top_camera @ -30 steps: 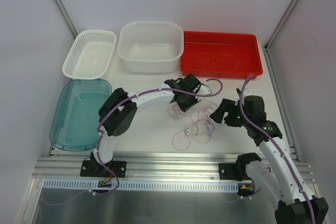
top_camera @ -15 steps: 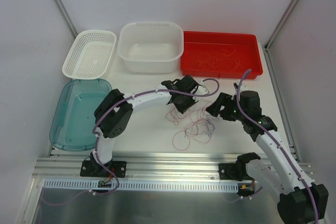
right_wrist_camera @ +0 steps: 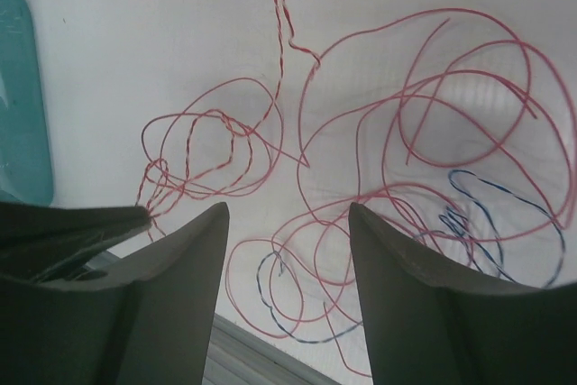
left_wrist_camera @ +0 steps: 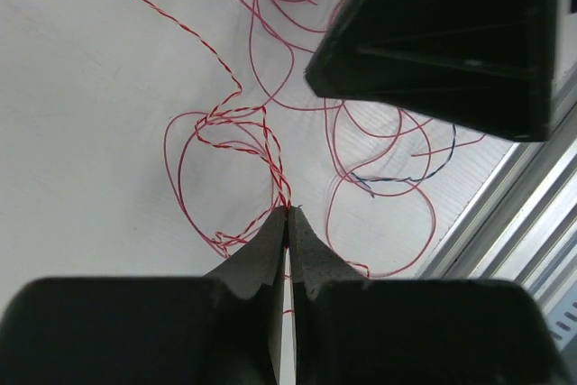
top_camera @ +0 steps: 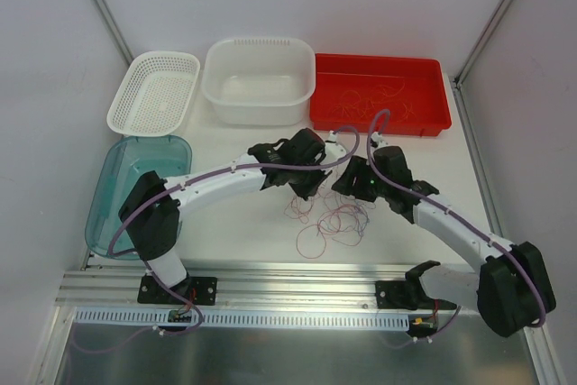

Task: Untangle the cables

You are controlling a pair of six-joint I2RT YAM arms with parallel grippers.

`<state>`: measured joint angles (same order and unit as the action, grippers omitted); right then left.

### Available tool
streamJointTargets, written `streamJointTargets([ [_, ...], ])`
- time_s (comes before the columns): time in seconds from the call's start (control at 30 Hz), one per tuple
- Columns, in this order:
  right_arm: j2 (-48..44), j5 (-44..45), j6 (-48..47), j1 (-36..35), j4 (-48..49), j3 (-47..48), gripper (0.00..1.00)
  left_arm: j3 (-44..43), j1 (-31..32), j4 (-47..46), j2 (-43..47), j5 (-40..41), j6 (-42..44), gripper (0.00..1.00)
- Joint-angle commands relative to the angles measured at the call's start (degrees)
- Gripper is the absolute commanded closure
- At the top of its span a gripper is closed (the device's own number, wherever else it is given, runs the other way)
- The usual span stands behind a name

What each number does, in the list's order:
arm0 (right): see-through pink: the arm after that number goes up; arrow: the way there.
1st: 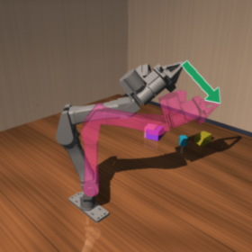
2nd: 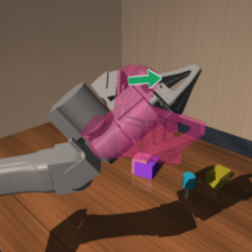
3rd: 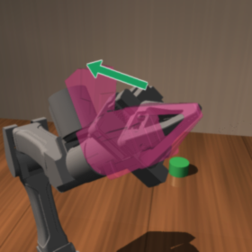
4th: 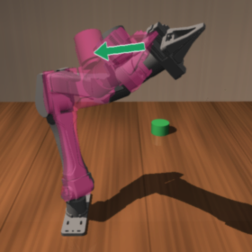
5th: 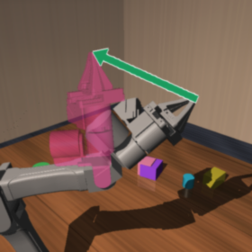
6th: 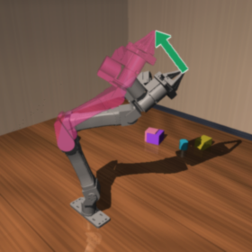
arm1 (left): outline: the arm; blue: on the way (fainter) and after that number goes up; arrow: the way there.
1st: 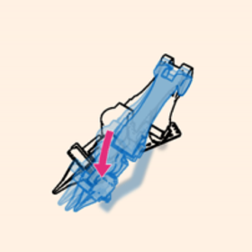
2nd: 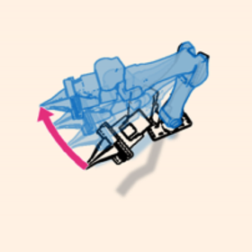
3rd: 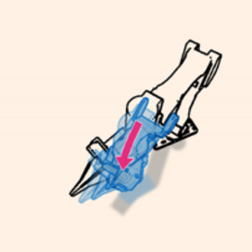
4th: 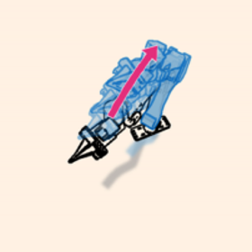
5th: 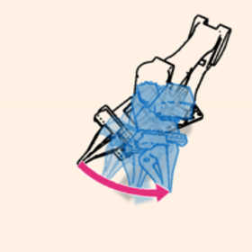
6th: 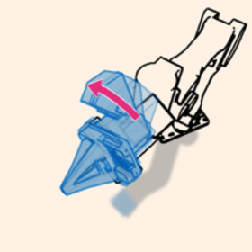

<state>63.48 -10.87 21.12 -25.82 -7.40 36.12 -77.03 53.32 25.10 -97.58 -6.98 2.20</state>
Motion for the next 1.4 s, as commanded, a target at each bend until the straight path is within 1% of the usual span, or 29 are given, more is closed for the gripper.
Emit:
streamJointTargets([
  [0.0,4.26,2.96,2.52,-2.82,6.69,3.34,0.41,1.97,0.82,-0.84,4.41,0.39,-3.76,1.0],
  [0.13,8.75,4.89,3.75,-4.32,10.03,3.43,0.46,3.55,1.17,-1.28,7.4,0.57,-5.53,1.0],
  [0.23,11.13,6.3,4.45,-4.41,12.49,2.82,0.53,5.13,1.26,-1.81,10.21,1.18,-6.59,1.0],
  [0.27,11.66,6.3,4.54,-4.32,13.54,2.47,0.59,5.49,1.26,-2.07,10.83,1.53,-7.03,1.0],
  [0.33,12.36,5.08,4.8,-4.32,14.86,2.03,0.64,6.46,1.26,-2.16,12.67,3.37,-7.73,1.0],
  [0.37,12.8,4.2,4.8,-4.41,16.17,1.24,0.7,6.81,1.26,-2.34,13.37,3.9,-8.34,1.0],
  [0.43,12.98,3.93,5.15,-4.5,17.15,0.36,0.78,7.42,1.26,-2.86,15.05,5.13,-9.31,1.0],
  [0.47,12.98,4.19,5.33,-4.41,17.5,-0.43,0.86,7.69,1.26,-3.04,15.66,5.57,-10.27,1.0],
  [0.57,12.46,4.63,5.07,-4.5,17.68,-1.57,0.99,8.65,1.26,-4.27,17.86,6.72,-11.95,1.0],
  [0.6,12.28,4.55,5.07,-4.41,17.86,-2.53,0.99,9.18,1.26,-4.62,18.82,6.72,-12.21,1.0],
  [0.7,11.58,4.9,4.8,-4.32,17.6,-3.86,0.99,10.23,1.26,-5.68,21.19,10.93,-14.06,1.0],
  [0.73,11.49,5.07,4.45,-4.32,16.9,-4.3,0.99,10.5,1.26,-6.03,21.9,14.24,-15.11,1.0],
  [0.8,11.05,4.99,4.54,-4.15,15.93,-5.0,0.99,11.37,1.17,-6.21,23.91,18.13,-16.25,1.0],
  [0.83,10.18,4.81,4.54,-4.15,15.75,-6.22,0.99,11.73,1.0,-6.38,24.71,22.84,-17.39,1.0],
  [0.93,6.93,5.33,4.02,-3.36,14.62,-8.95,0.99,14.19,-0.31,-6.56,28.31,29.03,-20.64,1.0],
  [0.97,5.87,5.77,3.49,-2.05,13.91,-9.57,0.99,14.98,-1.02,-6.73,29.45,31.92,-21.78,1.0],
  [1.0,4.82,5.78,3.22,-1.08,13.29,-10.1,0.99,16.72,-1.72,-6.73,31.9,32.81,-23.01,1.0],
  [1.07,1.58,5.17,2.61,2.33,10.92,-11.24,0.99,18.75,-3.91,-7.0,34.64,34.4,-26.87,1.0],
  [1.1,0.6,4.81,1.91,3.58,10.22,-11.51,0.99,20.76,-4.62,-7.52,37.43,35.01,-27.94,1.0],
  [1.17,-2.47,5.07,1.03,5.68,7.67,-11.25,0.99,22.88,-6.81,-8.84,41.39,34.76,-30.4,1.0],
  [1.2,-3.44,5.42,0.15,5.87,6.18,-10.98,0.99,24.9,-7.61,-10.67,42.64,32.93,-30.84,1.0],
  [1.3,-5.65,4.46,-2.3,6.14,2.31,-8.44,0.99,27.19,-9.2,-13.93,45.81,28.01,-30.59,1.0],
  [1.33,-6.35,4.54,-2.66,6.14,0.04,-7.82,0.99,27.37,-9.2,-14.55,46.07,27.64,-30.24,1.0],
  [1.37,-7.31,6.72,-3.28,6.4,-1.46,-7.03,0.99,27.38,-9.29,-14.56,46.51,28.25,-29.36,1.0],
])
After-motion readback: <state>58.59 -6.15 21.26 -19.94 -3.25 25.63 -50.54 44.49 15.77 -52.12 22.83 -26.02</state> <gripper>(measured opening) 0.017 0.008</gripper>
